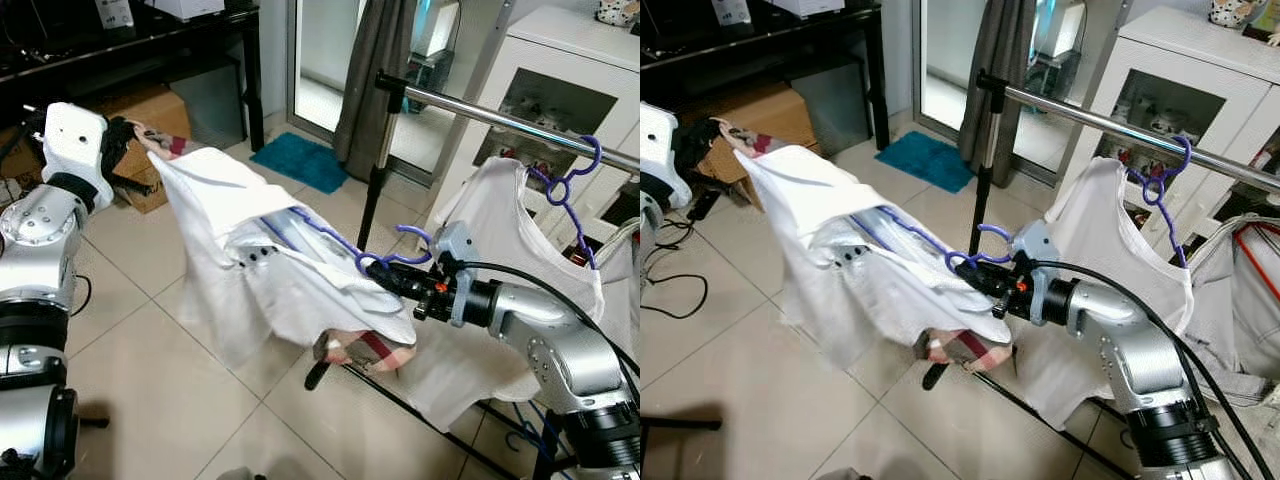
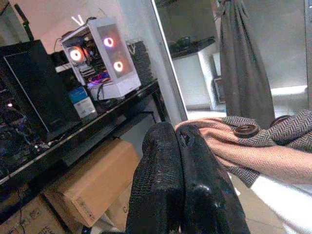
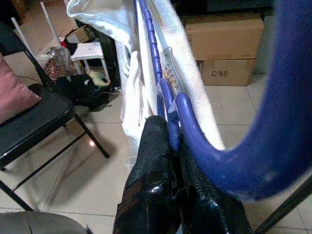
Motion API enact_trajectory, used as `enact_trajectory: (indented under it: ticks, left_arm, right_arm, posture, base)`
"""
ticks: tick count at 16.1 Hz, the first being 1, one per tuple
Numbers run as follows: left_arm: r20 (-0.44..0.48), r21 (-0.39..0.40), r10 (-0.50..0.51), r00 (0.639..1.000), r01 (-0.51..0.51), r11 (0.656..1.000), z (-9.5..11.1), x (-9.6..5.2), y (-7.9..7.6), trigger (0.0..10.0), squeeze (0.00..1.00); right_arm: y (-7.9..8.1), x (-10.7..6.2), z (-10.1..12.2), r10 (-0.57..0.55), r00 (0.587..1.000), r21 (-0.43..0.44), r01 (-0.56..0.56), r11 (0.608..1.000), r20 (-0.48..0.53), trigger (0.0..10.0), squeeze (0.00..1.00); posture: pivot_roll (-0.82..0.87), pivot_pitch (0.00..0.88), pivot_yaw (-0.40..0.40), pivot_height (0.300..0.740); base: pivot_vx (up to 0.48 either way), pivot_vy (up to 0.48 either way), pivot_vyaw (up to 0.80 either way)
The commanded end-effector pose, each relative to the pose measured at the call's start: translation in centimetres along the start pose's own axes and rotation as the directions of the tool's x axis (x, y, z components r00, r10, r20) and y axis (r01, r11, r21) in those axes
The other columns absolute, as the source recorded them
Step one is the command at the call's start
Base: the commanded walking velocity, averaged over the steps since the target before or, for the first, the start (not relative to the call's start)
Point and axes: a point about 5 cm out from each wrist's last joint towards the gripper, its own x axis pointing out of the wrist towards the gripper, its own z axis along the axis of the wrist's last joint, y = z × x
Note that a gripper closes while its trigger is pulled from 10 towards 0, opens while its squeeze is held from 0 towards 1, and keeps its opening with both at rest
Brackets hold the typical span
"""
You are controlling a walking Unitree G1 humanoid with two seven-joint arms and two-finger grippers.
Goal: Hang hanger
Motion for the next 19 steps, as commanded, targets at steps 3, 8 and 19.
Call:
enact_trajectory:
  ticks: [3,8,19]
  left_arm:
    - [-0.071,-0.098,-0.150,0.986,0.143,0.985,-1.4,-0.3,-1.9,10.0,0.00]
    - [-0.346,-0.112,-0.078,0.935,0.041,0.993,-7.4,-3.1,-2.0,10.0,1.00]
    - [-0.337,-0.247,-0.004,0.941,-0.085,0.965,-8.6,-3.9,-2.6,10.0,1.00]
  right_arm:
    - [-1.2,-1.2,-0.8,-0.068,0.996,0.027,0.069,0.997,-0.050,0.0,0.00]
    - [-1.7,-0.9,-0.1,-0.161,0.986,0.022,0.162,0.987,-0.042,0.0,0.00]
    - [-1.6,-1.1,0.5,-0.173,0.985,0.002,0.173,0.985,-0.023,0.0,0.00]
  posture:
    - [-0.13,0.000,-0.043,0.740]
    - [-0.14,0.000,-0.031,0.740]
    - [-0.15,0.000,-0.038,0.740]
  base:
    - [0.000,0.000,0.00]
    - [0.000,0.000,0.00]
    - [0.000,0.000,0.00]
